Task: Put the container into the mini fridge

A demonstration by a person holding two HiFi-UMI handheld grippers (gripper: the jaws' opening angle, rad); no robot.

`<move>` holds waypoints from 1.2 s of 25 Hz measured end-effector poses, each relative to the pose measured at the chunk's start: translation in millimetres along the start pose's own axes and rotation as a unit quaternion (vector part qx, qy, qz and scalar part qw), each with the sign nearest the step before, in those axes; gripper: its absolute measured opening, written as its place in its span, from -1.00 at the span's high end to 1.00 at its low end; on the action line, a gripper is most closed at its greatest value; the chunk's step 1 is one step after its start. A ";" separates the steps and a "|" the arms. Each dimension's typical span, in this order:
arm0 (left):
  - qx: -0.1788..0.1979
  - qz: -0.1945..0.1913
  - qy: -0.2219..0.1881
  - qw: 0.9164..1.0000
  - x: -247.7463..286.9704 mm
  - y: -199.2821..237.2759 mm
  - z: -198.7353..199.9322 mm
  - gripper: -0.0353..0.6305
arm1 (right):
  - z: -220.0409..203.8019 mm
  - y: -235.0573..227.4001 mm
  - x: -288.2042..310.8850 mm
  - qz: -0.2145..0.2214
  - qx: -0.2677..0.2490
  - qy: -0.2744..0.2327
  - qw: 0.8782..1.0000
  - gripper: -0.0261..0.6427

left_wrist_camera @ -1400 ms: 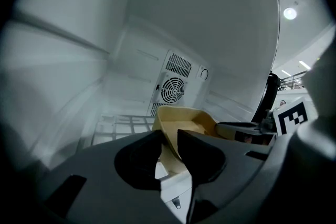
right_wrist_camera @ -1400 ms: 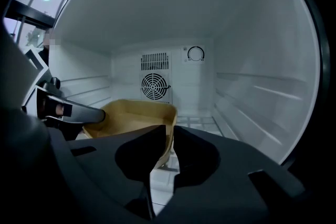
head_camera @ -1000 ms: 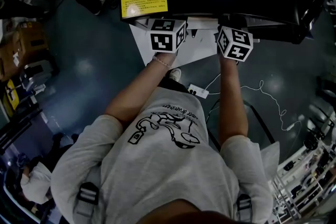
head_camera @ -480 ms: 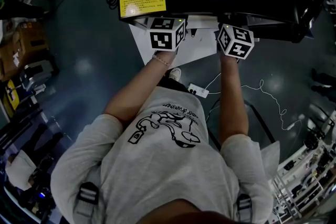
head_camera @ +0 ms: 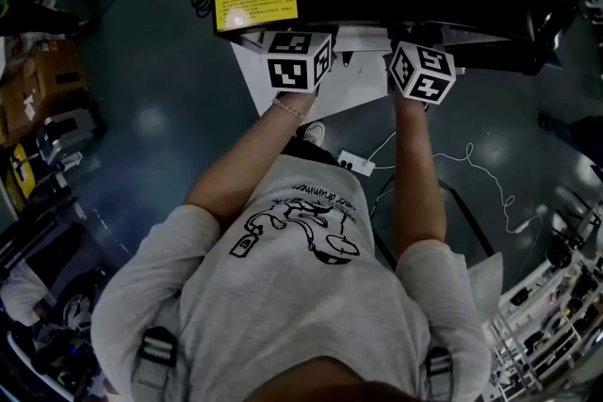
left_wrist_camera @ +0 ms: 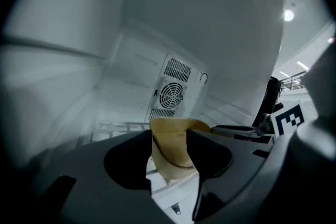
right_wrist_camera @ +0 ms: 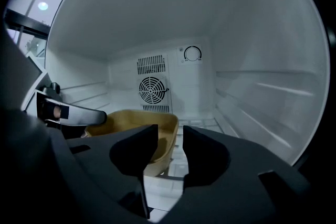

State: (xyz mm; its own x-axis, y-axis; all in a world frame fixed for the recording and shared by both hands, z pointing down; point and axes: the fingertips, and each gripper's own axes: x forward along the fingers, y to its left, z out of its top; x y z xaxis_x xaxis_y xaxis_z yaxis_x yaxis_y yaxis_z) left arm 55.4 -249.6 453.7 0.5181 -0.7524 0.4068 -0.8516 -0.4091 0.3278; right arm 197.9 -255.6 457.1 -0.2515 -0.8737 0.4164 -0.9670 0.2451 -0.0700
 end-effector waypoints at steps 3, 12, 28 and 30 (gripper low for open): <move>0.001 0.000 -0.003 1.000 -1.7 -0.5 2.5 0.26 | 3.3 2.8 -1.9 0.003 -0.003 -0.007 1.000 0.50; 0.006 -0.008 -0.010 1.000 -12.4 -4.8 5.6 0.26 | 12.4 13.7 -14.2 0.011 -0.018 -0.026 0.999 0.50; 0.030 -0.046 -0.015 0.998 -47.1 -29.2 6.3 0.26 | 23.2 36.4 -60.9 0.018 -0.020 -0.049 0.998 0.49; 0.033 -0.053 -0.012 0.998 -52.7 -33.4 3.8 0.26 | 24.7 40.9 -68.4 0.021 -0.021 -0.052 0.998 0.49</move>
State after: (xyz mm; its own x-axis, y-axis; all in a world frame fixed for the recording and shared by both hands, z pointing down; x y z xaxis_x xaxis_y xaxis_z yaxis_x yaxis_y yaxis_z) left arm 56.2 -198.2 418.0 0.6038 -0.7155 0.3515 -0.7962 -0.5192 0.3107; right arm 174.5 -196.3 403.4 -0.2968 -0.9004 0.3182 -0.9535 0.2977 -0.0472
